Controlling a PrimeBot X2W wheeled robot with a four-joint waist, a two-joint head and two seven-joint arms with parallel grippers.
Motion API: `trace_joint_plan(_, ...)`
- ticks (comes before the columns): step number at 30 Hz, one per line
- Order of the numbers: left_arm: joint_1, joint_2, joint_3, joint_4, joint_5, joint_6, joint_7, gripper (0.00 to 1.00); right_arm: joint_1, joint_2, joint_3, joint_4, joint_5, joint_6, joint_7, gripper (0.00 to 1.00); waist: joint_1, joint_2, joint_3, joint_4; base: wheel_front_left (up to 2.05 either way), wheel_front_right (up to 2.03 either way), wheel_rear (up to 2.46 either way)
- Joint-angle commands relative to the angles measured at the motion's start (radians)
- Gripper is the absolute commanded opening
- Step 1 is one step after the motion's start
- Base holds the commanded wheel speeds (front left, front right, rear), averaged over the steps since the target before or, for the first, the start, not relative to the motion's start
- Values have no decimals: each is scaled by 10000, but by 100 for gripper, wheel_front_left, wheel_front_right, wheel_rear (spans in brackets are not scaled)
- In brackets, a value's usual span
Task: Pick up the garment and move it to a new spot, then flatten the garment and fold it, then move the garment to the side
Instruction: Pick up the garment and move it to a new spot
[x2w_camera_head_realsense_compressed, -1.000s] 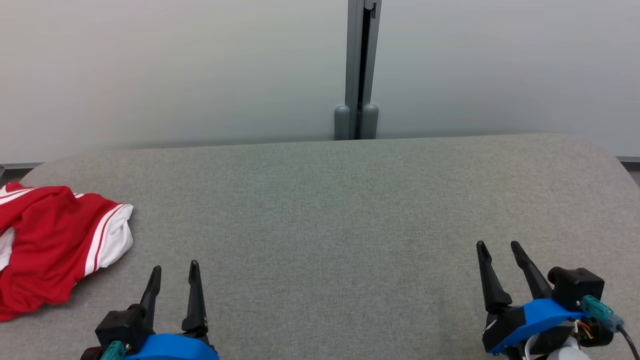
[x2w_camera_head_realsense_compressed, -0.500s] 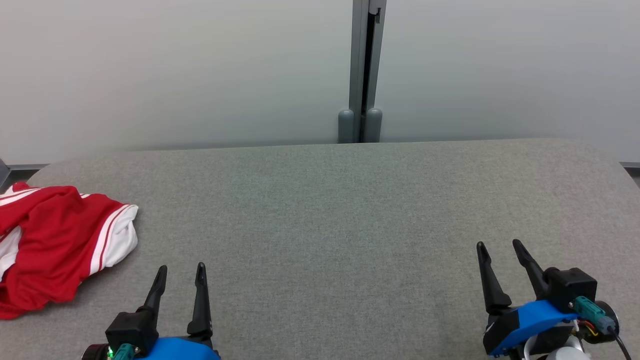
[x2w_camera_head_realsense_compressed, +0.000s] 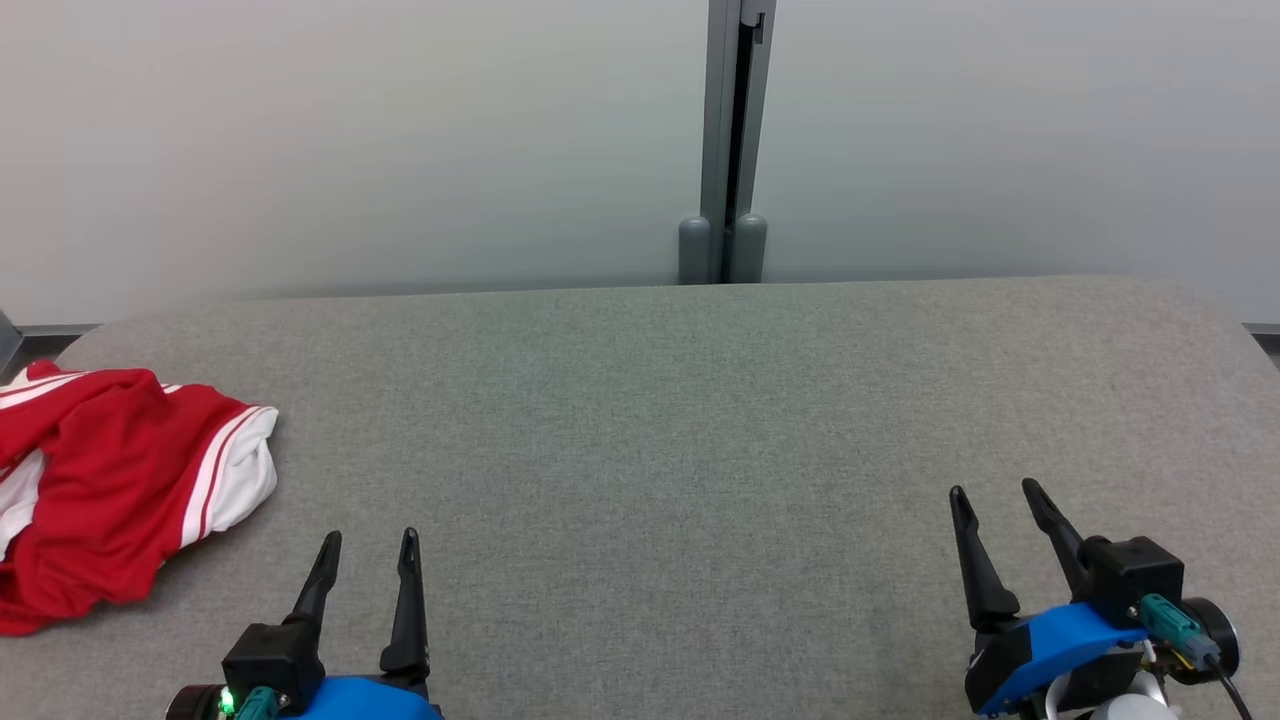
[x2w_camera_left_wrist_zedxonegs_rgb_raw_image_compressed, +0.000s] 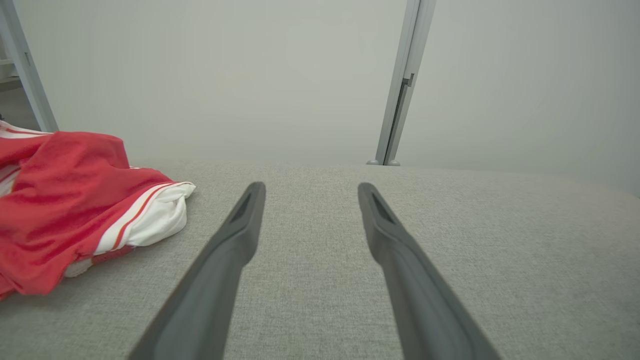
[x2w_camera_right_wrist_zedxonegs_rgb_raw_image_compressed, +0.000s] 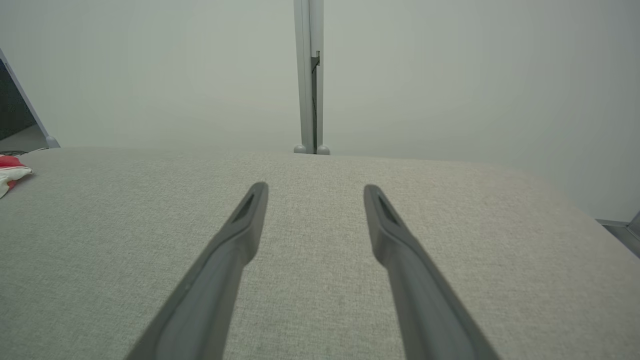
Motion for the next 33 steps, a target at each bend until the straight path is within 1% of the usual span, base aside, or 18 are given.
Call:
trace_joint_plan(1,60,67,32,-5,-21,54,19,100,-85,-77,-9,34,59,5,-30,100,0,0,3,6,0,0,0)
trace_joint_plan(5,15,90,22,25,-69,69,41,100,-71,-77,-50,58,101,5,-57,100,0,0,14,57,0,0,0)
trace_joint_plan(8,-109,114,-8,28,-64,97,58,100,-7,-69,-110,59,105,5,-54,100,0,0,52,270,0,0,0)
trace_joint_plan(10,-143,161,-5,25,-29,121,44,100,28,-69,-154,42,122,5,-89,100,0,0,85,540,0,0,0)
trace_joint_plan(15,-193,289,97,47,-44,204,30,100,135,-66,-146,18,143,5,-134,100,0,0,124,1552,0,0,0)
trace_joint_plan(23,-42,465,136,-186,-48,310,56,100,188,-68,-166,77,242,5,-208,100,0,0,109,3638,0,0,0)
trace_joint_plan(27,75,565,216,-371,-76,480,131,100,142,-69,-75,142,276,3,-229,100,0,0,88,4559,0,0,0)
trace_joint_plan(29,138,601,293,-486,-133,537,148,100,94,-74,-11,160,308,3,-226,100,0,0,108,4941,0,0,0)
trace_joint_plan(33,384,579,631,-853,-270,842,-24,100,-242,-74,422,90,215,3,-63,100,0,0,412,5163,0,0,0)
